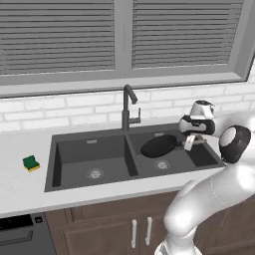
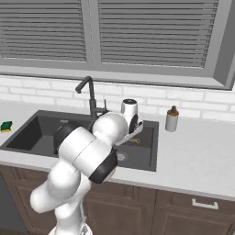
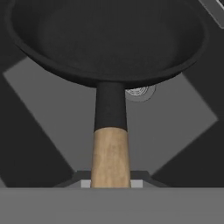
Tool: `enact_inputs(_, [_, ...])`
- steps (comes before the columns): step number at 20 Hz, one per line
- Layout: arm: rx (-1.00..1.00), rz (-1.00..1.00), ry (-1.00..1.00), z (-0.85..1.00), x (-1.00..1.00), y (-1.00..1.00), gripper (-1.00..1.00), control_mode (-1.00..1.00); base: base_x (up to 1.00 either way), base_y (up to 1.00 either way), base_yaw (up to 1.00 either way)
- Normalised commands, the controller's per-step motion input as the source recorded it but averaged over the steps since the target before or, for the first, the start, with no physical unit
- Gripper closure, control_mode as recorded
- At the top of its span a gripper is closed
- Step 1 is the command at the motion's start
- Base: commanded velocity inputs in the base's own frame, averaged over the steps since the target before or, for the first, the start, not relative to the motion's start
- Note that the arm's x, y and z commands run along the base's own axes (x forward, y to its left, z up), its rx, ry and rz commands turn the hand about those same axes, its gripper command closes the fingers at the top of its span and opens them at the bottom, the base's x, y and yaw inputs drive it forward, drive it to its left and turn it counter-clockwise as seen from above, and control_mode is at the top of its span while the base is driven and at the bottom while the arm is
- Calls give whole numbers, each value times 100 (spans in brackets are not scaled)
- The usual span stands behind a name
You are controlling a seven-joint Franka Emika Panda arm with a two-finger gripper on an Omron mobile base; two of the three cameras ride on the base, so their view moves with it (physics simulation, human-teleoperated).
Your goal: Pick the pan and sponge and place them into the sink. Then turn on the water.
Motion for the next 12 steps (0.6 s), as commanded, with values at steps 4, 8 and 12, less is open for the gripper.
enact_inputs(4, [-8,0,0,-35,12,8,100,-100,0,0,0])
enact_inputs(8, [-6,0,0,-41,16,0,100,-100,0,0,0])
enact_inputs(12, [-7,0,0,-42,23,2,100,-100,0,0,0])
